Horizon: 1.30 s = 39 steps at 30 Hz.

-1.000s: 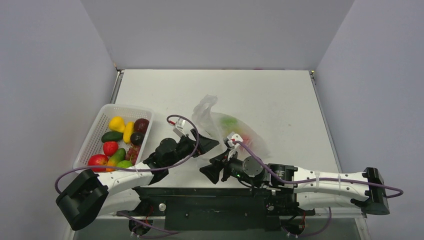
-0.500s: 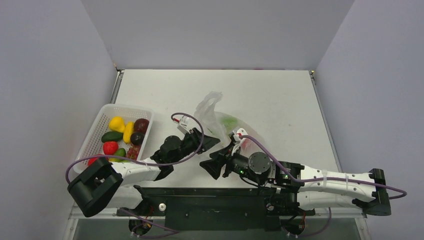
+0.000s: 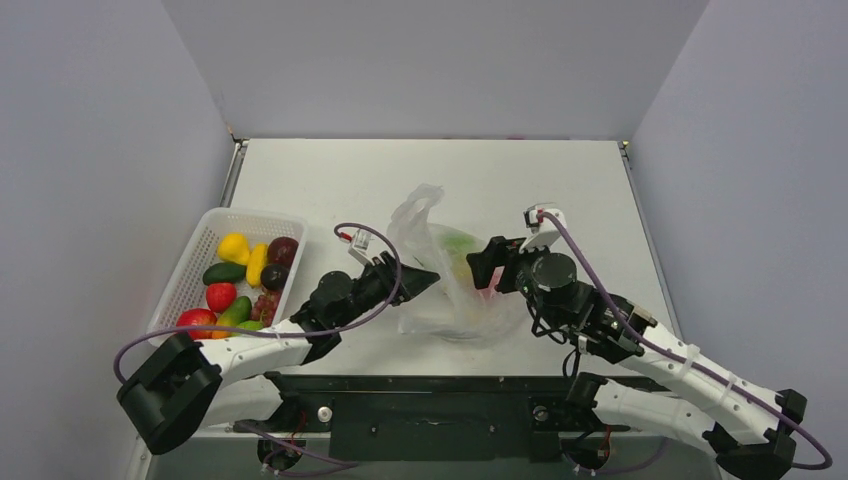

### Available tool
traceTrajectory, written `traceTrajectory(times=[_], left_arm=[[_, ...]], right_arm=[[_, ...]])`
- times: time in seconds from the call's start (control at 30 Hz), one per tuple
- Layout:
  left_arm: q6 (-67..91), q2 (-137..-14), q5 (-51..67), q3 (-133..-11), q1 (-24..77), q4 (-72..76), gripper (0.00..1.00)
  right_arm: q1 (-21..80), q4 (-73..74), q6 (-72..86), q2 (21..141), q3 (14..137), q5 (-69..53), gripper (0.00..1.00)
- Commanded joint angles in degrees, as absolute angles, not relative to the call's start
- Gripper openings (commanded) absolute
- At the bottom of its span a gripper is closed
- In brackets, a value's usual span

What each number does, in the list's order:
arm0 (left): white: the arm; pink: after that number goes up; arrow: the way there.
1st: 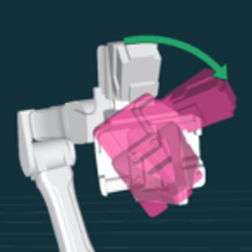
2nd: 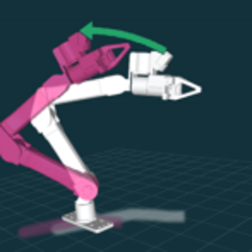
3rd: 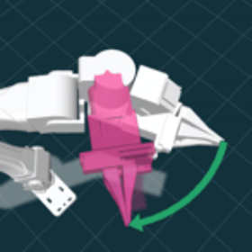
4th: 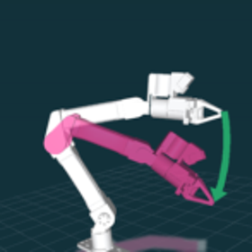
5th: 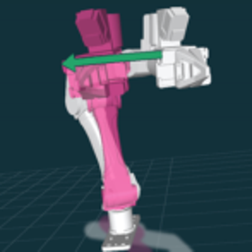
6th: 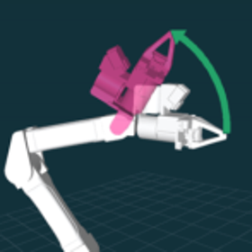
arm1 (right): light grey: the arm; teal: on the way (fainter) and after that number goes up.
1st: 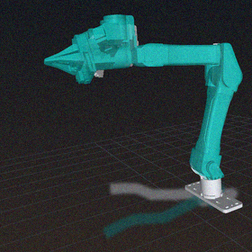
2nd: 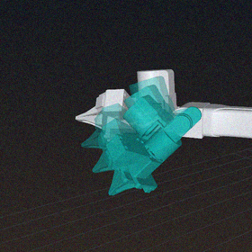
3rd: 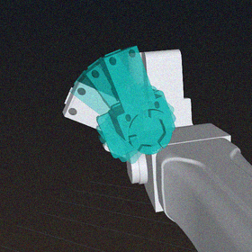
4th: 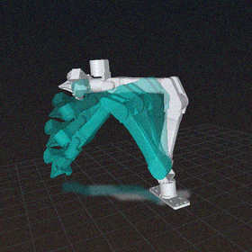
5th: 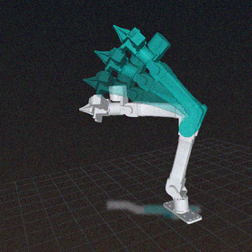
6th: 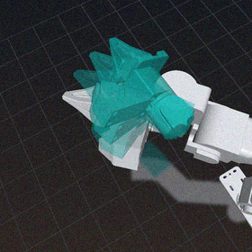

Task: Take the fake fruits out of the plastic bag

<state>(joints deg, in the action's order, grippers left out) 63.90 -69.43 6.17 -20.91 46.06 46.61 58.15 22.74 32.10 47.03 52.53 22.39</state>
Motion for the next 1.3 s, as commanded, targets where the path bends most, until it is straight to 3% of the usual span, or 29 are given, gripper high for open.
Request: traceTrajectory(times=[0.0, 0.1, 0.23, 0.37, 0.47, 0.5, 0.57, 0.63, 0.77, 0.97, 1.07, 1.13, 1.27], left_arm=[[61.8, -62.7, 4.9, -20.5, 45.8, 40.9, 0.57], [61.9, -60.1, 4.2, -20.2, 45.6, 38.3, 0.76], [62.0, -59.9, 4.8, -21.2, 45.1, 37.3, 0.93], [62.1, -62.4, 7.6, -24.1, 45.0, 37.3, 0.97], [62.7, -64.5, 8.6, -24.5, 45.0, 37.9, 0.97], [63.0, -64.7, 8.9, -23.9, 45.0, 39.1, 0.96], [64.1, -64.9, 9.0, -22.6, 45.0, 40.9, 0.92], [64.2, -64.6, 8.8, -21.5, 45.0, 41.1, 0.89], [64.1, -63.9, 8.1, -20.1, 45.0, 41.0, 0.83], [63.2, -62.9, 8.0, -19.1, 45.0, 40.1, 0.65], [63.2, -61.7, 7.7, -17.8, 45.0, 39.7, 0.44], [63.1, -60.7, 7.1, -17.2, 45.0, 38.6, 0.37], [61.5, -58.0, 6.0, -17.0, 44.8, 34.3, 0.33]], right_arm=[[53.9, 28.1, 28.0, 49.2, 53.5, 19.0, 0.71], [53.7, 26.7, 25.9, 53.4, 54.4, 15.2, 0.71], [53.8, 25.0, 26.3, 60.0, 55.3, 11.9, 0.59], [54.8, 18.2, 28.1, 63.1, 51.2, 5.9, 0.49], [55.9, 11.8, 30.4, 62.7, 47.2, 3.0, 0.25], [56.7, 10.4, 31.3, 62.0, 45.7, 2.6, 0.15], [57.6, 6.4, 32.8, 60.6, 43.3, 2.2, 0.04], [57.8, 3.5, 34.4, 59.4, 41.6, 2.1, 0.00], [57.7, 0.6, 36.1, 57.2, 39.1, 2.6, 0.00], [57.7, 2.2, 36.0, 55.2, 38.6, 5.1, 0.00], [57.8, 3.2, 36.1, 54.1, 38.3, 6.6, 0.00], [57.8, 4.3, 36.2, 53.3, 38.1, 8.4, 0.00], [57.8, 7.3, 35.6, 52.3, 38.6, 11.5, 0.00]])
